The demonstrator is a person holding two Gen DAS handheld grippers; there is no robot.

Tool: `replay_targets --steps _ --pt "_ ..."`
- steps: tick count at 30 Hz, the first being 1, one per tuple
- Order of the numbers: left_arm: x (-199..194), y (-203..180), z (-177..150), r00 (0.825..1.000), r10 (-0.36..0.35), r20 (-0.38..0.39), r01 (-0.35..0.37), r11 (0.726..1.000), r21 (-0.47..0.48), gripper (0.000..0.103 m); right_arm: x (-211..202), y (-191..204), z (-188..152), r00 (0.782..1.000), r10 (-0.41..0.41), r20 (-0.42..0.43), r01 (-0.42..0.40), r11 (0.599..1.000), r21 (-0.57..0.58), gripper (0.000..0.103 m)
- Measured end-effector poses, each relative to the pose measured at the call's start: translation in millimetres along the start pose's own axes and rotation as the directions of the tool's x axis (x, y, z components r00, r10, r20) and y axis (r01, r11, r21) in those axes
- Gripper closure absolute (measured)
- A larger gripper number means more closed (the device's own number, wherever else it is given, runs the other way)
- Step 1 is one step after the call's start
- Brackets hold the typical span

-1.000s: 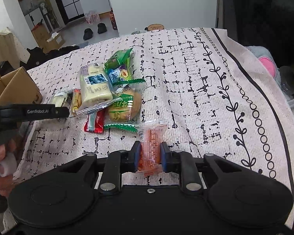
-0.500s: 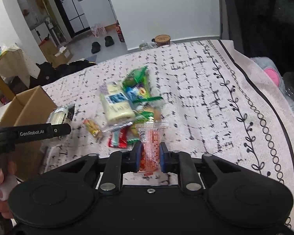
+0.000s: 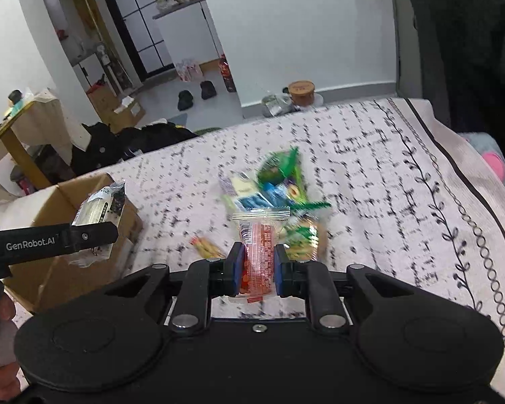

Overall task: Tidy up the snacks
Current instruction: 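Carry the white packet and sausage packet into the box and open both tools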

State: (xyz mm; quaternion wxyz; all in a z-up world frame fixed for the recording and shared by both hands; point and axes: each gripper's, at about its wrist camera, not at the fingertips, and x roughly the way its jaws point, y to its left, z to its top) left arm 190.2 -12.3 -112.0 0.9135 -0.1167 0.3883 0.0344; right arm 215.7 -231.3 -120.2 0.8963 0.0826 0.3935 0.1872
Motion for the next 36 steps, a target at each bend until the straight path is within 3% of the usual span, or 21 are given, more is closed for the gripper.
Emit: replay_targets --steps 18,36 --pt "-36 43 18 0.998 0.043 0.051 -0.041 0.998 -0.056 0.058 -1 48 18 0.994 0.103 0.041 -0.101 0.994 -0.045 0.085" --pt "-40 106 21 0.99 0.137 0.036 -0.131 0.982 -0.137 0.058 21 110 32 0.978 0.207 0.014 -0.203 0.967 -0.153 0.085"
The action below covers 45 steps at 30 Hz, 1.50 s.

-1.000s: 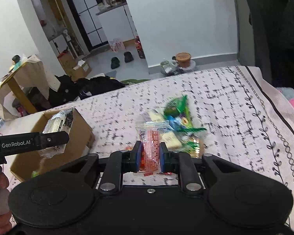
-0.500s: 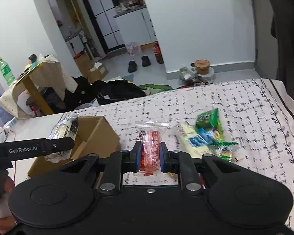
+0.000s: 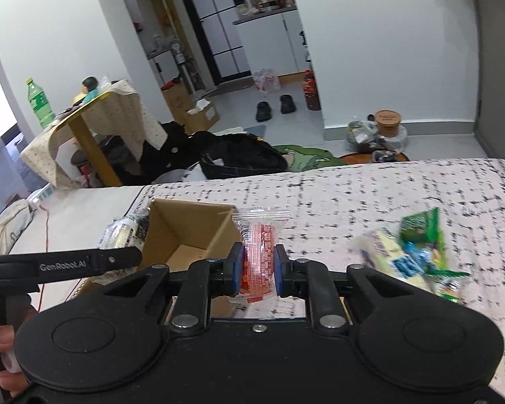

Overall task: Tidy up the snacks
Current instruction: 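Carry the white packet and sausage packet into the box and open both tools, then withdraw both tools from the box toward the remaining snacks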

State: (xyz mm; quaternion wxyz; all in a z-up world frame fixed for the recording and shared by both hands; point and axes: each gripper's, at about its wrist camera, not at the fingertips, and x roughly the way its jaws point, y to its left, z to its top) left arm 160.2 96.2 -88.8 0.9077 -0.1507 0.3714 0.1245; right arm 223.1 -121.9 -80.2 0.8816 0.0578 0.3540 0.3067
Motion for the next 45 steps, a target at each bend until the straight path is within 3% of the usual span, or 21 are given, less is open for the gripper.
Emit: replay_targets --steps 7,18,20,22,26,30,36,45 --pt "9 18 0 0.999 0.04 -0.03 -0.041 0.999 -0.035 0.058 13 17 7 0.999 0.044 -0.006 -0.044 0.999 -0.02 0.085" --pt "-5 27 4 0.999 0.051 -0.009 -0.051 0.997 -0.061 0.05 38 39 15 0.993 0.112 -0.031 -0.112 0.994 -0.006 0.084" --pt "-6 27 3 0.998 0.06 -0.008 -0.06 0.996 -0.059 0.045 40 38 18 0.988 0.152 -0.016 -0.152 0.988 0.021 0.078" --pt "-8 28 3 0.998 0.066 -0.007 -0.067 0.996 -0.055 0.043 40 37 20 0.985 0.173 -0.009 -0.173 0.985 0.028 0.064" --pt "-10 28 3 0.998 0.068 -0.007 -0.068 0.996 -0.061 0.035 33 29 17 0.986 0.169 -0.003 -0.168 0.985 0.038 0.059" --pt "-10 26 3 0.997 0.071 -0.014 -0.072 0.996 -0.059 0.026 25 16 13 0.989 0.146 -0.006 -0.145 0.988 0.06 0.056" --pt "-8 18 1 0.997 0.077 -0.029 -0.078 0.995 -0.058 0.024 13 2 5 0.995 0.098 -0.007 -0.098 0.993 0.073 0.039" --pt "-9 -9 -8 0.999 0.043 -0.011 -0.043 0.999 -0.029 0.002 -15 -20 -7 1.0 0.013 0.019 -0.013 0.999 0.048 0.014"
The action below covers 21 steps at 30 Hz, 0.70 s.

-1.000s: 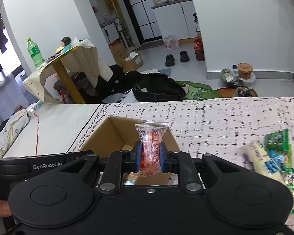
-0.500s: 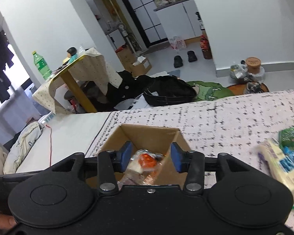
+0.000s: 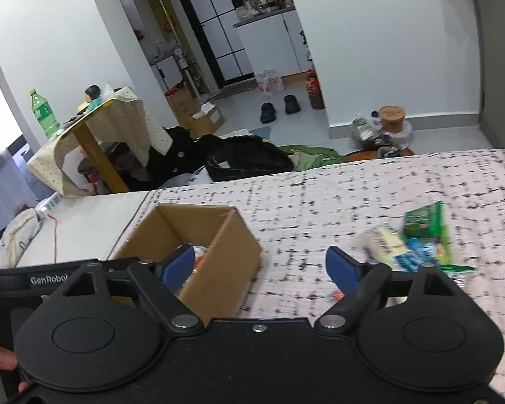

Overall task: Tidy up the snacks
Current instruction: 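Withdraw both tools from the box toward the remaining snacks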

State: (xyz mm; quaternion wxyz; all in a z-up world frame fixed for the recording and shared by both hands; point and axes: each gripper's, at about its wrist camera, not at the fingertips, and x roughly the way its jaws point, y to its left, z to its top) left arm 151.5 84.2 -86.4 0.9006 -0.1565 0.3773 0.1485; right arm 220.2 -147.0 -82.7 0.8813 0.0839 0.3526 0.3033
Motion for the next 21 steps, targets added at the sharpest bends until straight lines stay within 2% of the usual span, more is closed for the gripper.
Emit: replay_targets --steps 10,16,21 --pt "-2 -22 -4 0.999 -0.043 0.013 0.043 0.999 0.021 0.0 -20 -30 -9 0.998 -0.048 0.027 0.047 0.998 0.03 0.0" --pt "-3 -36 -10 0.999 -0.052 0.01 0.052 0.998 0.034 0.0 -30 -45 -14 0.998 -0.061 0.027 0.06 0.997 0.048 0.0" --pt "-3 -52 -14 0.996 -0.088 0.005 0.088 0.995 0.055 0.0 -38 -58 -19 0.996 -0.08 0.031 0.078 0.995 0.061 0.0"
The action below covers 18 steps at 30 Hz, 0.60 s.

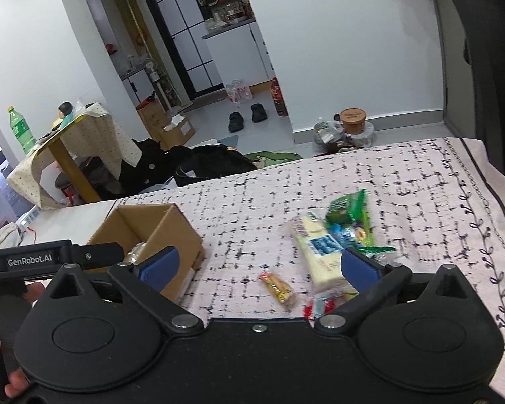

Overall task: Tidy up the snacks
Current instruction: 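Withdraw both tools from the box toward the remaining snacks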

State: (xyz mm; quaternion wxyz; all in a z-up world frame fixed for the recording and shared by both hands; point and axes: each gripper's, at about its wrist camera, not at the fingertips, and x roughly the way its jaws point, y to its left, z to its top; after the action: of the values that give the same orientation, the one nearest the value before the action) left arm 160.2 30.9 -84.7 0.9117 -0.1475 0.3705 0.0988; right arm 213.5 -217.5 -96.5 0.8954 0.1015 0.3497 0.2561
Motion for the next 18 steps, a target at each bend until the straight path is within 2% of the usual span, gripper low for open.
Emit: replay_targets --steps 12,18 --pt "10 -35 -7 0.998 -0.06 -0.036 0.061 0.998 0.019 0.0 -15 -36 -8 1.0 -0.029 0.004 0.029 0.999 0.037 0.0" --pt "15 -52 -12 0.997 -0.067 -0.036 0.069 0.996 0.049 0.0 -18 -51 -11 0.998 -0.055 0.001 0.055 0.997 0.053 0.0"
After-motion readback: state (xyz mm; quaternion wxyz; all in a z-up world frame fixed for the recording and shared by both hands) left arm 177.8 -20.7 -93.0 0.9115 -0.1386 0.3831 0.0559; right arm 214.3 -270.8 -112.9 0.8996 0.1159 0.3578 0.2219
